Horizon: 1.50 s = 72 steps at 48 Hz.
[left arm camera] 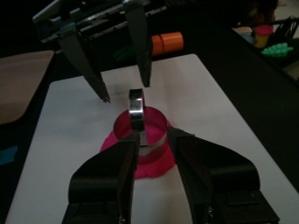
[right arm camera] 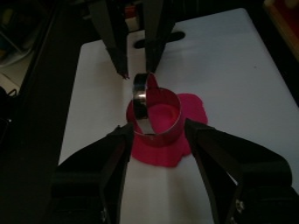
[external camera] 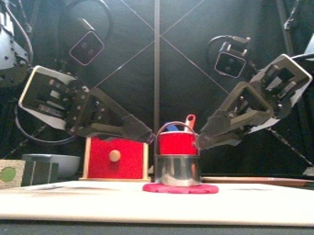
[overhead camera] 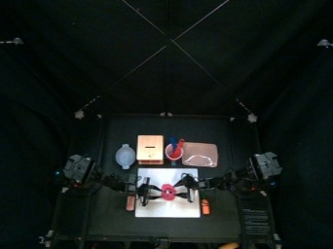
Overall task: Get the cutter from the drawer then cut the dough then place the extra dough in the bowl
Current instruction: Cut the dough
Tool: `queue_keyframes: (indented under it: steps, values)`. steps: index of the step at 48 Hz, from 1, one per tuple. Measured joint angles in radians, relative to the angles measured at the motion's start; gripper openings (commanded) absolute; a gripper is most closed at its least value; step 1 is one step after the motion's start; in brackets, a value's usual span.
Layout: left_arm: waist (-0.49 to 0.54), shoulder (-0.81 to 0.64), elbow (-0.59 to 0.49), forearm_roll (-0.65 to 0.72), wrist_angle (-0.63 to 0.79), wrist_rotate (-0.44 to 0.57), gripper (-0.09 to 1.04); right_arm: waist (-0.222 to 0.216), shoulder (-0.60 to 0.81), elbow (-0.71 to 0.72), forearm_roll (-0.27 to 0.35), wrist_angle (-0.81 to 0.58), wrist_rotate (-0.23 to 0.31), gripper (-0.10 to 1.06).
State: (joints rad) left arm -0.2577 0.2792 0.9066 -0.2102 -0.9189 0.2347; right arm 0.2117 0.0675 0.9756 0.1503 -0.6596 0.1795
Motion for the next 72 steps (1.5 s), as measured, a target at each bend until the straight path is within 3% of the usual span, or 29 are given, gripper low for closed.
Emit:
queue_keyframes:
  steps: [34, 72]
  values:
    - [0.04, 0.0, -0.015, 0.1, 0.005, 0.005, 0.73, 0.075, 0.067, -0.046, 0.143, -0.005, -0.008, 0.85]
    - [0.063, 0.041, -0.054, 0.114, 0.003, 0.002, 0.72, 0.074, 0.098, -0.072, 0.156, -0.009, -0.005, 0.84]
